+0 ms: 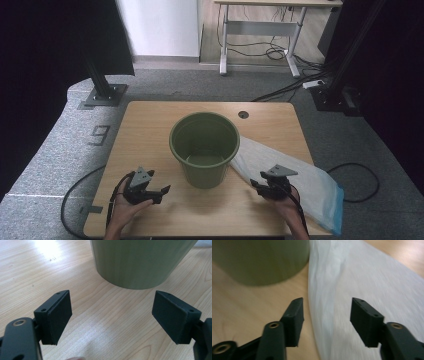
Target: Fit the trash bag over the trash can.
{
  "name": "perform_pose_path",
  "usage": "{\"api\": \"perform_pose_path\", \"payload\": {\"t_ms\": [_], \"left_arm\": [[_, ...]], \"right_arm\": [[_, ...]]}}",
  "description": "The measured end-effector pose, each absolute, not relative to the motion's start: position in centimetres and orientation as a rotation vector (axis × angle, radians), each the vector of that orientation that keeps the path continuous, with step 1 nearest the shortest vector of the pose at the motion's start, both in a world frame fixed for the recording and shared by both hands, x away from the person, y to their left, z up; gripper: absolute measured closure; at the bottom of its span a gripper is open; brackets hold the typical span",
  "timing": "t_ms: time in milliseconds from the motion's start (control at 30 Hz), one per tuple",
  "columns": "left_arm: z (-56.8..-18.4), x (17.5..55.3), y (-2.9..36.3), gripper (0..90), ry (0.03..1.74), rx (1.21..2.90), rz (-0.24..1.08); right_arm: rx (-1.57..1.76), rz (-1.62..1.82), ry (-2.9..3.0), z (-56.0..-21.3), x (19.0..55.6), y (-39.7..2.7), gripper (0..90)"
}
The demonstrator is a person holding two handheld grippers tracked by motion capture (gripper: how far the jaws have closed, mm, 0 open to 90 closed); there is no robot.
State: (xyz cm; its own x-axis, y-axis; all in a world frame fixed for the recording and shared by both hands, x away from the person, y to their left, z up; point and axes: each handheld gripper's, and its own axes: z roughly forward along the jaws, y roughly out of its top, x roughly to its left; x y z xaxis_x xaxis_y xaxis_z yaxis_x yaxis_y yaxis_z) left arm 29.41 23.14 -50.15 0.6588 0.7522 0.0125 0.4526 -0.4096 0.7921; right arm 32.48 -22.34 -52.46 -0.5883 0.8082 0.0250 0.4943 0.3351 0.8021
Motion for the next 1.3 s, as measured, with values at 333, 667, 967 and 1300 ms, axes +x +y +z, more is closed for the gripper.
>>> {"api": "perform_pose_path", "payload": {"t_ms": [333, 667, 967, 1300], "left_arm": [[-50.5, 28.2, 23.5, 16.3, 0.971, 2.081, 0.523], [-50.5, 27.1, 24.4, 16.4, 1.018, 2.064, 0.558], [-50.4, 26.5, 24.5, 16.4, 1.038, 2.054, 0.573], [-50.6, 26.5, 24.7, 16.4, 1.051, 2.057, 0.578]], "right_arm": [[1.196, 1.215, 2.224, -52.5, 37.9, -19.6, 34.1], [1.217, 1.116, 2.276, -54.9, 40.2, -18.0, 26.5], [1.095, 1.069, 2.296, -55.2, 39.8, -16.5, 44.0], [1.032, 1.081, 2.247, -55.1, 39.4, -16.1, 76.6]]}}
